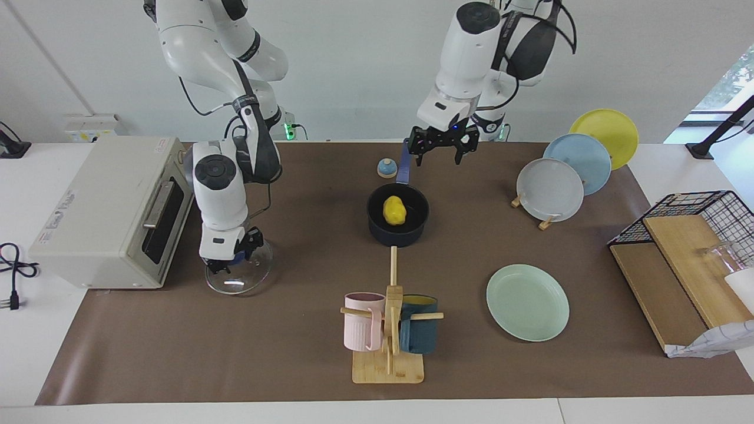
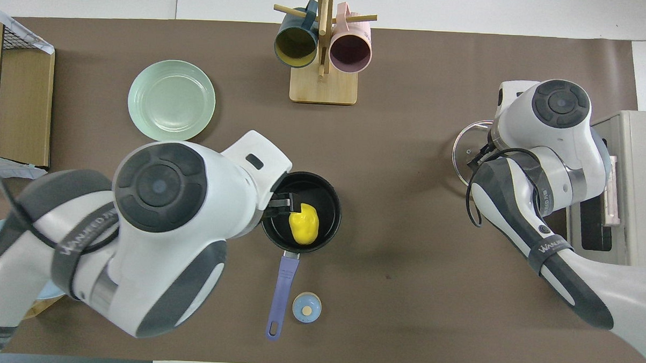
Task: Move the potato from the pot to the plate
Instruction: 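Lower the lid with the right gripper while the left gripper grips the potato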
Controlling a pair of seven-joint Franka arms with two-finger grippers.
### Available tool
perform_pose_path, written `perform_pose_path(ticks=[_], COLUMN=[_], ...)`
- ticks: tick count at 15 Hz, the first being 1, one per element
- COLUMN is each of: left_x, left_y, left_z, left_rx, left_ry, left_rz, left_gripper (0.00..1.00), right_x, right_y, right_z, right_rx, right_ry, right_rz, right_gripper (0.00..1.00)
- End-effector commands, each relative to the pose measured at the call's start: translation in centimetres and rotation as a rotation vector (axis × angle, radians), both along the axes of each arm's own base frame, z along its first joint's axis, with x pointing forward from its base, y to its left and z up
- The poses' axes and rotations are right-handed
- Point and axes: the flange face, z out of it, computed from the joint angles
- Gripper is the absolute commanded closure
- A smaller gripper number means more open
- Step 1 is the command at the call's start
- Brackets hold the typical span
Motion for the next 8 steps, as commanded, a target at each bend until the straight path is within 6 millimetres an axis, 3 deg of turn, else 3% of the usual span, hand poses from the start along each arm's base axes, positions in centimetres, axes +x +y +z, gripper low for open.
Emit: perform_pose_path(ticks=[1,2,3,5,8], left_x=[-0.5,-0.5,-0.7,-0.7,-0.3], left_y=[-2.9,-3.7,-4.2,-4.0,-4.6], left_z=[-5.7,-7.2,-8.3,-9.4,-11.8], left_rx=[-0.015,-0.010,-0.010,-0.015,-0.017], left_ry=[0.003,0.012,0.012,0.006,0.004], left_rz=[0.025,0.029,0.025,0.024,0.028], left_gripper=[0.00,0.00,0.00,0.00,0.00], right_x=[-0.9,-1.0,-0.9,-0.8,-0.9], right_y=[-1.3,-1.4,-1.1,-1.2,0.4], right_z=[-1.0,-1.1,-0.9,0.2,6.7], right_rx=[-0.003,-0.002,0.000,0.010,0.064], right_ry=[-0.013,-0.008,-0.010,-0.022,-0.011], right_rz=[0.011,0.008,0.008,-0.054,-0.155], right_gripper=[0.42,0.30,0.00,0.00,0.00])
